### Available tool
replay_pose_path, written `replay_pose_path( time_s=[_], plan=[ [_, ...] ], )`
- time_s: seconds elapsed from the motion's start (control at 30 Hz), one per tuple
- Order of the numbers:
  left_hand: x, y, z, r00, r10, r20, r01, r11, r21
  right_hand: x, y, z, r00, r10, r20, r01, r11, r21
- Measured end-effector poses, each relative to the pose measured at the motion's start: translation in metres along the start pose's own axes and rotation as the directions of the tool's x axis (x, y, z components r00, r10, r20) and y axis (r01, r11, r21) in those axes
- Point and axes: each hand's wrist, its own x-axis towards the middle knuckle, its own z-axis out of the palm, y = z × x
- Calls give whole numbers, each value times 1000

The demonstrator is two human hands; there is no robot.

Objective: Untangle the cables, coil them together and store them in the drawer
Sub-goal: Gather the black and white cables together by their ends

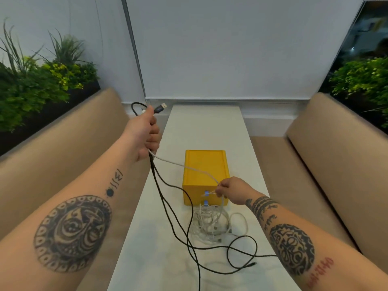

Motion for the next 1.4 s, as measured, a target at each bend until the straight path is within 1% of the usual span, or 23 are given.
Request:
replay_pose_path(
  time_s=[0.03,0.1,0.17,0.27,0.33,0.43,0.5,0.57,0.6,0.63,0.7,0.77,0.9,0.97,1.03,1.07,1.13,1.2,1.27,1.3,1.4],
  plan=[
    [-2,-4,1,1000,12,6,-12,995,95,1,-4,-1,999,-10,-49,12,999,53],
    [-3,-18,5,999,35,28,-42,957,288,0,-21,-5,987,-54,-150,81,981,179],
    [-3,-35,10,997,43,66,-67,905,420,-3,-46,-14,974,-119,-194,168,950,262],
    [-6,-57,24,988,62,143,-129,844,521,-9,-81,-28,954,-227,-196,274,925,263],
    [-7,-65,32,985,52,162,-136,816,562,-10,-97,-34,947,-258,-190,301,920,251],
    [-6,-68,38,980,39,196,-144,817,558,-9,-103,-38,941,-259,-219,313,914,260],
    [-6,-65,41,981,75,182,-173,764,621,-9,-99,-38,938,-253,-236,314,910,271],
    [-7,-63,45,981,140,136,-196,705,682,-10,-93,-36,934,-239,-264,311,909,276],
    [-7,-63,47,980,167,108,-196,712,674,-10,-90,-35,934,-221,-281,300,912,281],
    [-6,-63,47,979,183,88,-196,740,643,-10,-87,-34,934,-202,-295,288,914,285],
    [-6,-61,47,982,158,107,-191,790,583,-10,-82,-31,933,-187,-307,275,921,276],
    [-8,-60,49,981,139,133,-191,774,604,-10,-79,-29,932,-181,-314,272,921,278],
    [-10,-66,58,982,156,106,-188,783,592,-6,-82,-24,933,-203,-297,292,910,295],
    [-12,-66,59,983,169,69,-177,799,575,-4,-83,-21,935,-204,-289,294,902,315],
    [-16,-60,60,984,177,34,-171,861,479,-3,-80,-19,939,-209,-272,295,895,333],
    [-19,-54,61,982,189,27,-183,891,415,-4,-77,-17,943,-228,-241,300,897,326],
    [-25,-40,61,975,219,38,-220,925,308,-6,-64,-10,950,-260,-174,300,914,273],
    [-28,-25,58,967,253,18,-250,943,218,-4,-44,1,957,-254,-140,273,951,142],
    [-26,-8,52,959,282,-12,-275,944,183,-1,-20,11,961,-224,-164,225,974,-14],
    [-26,0,49,953,300,-32,-291,942,168,0,-10,15,960,-211,-187,205,978,-48],
    [-22,21,36,929,357,-102,-350,934,77,0,11,21,954,-177,-241,171,984,-47]
  ],
)
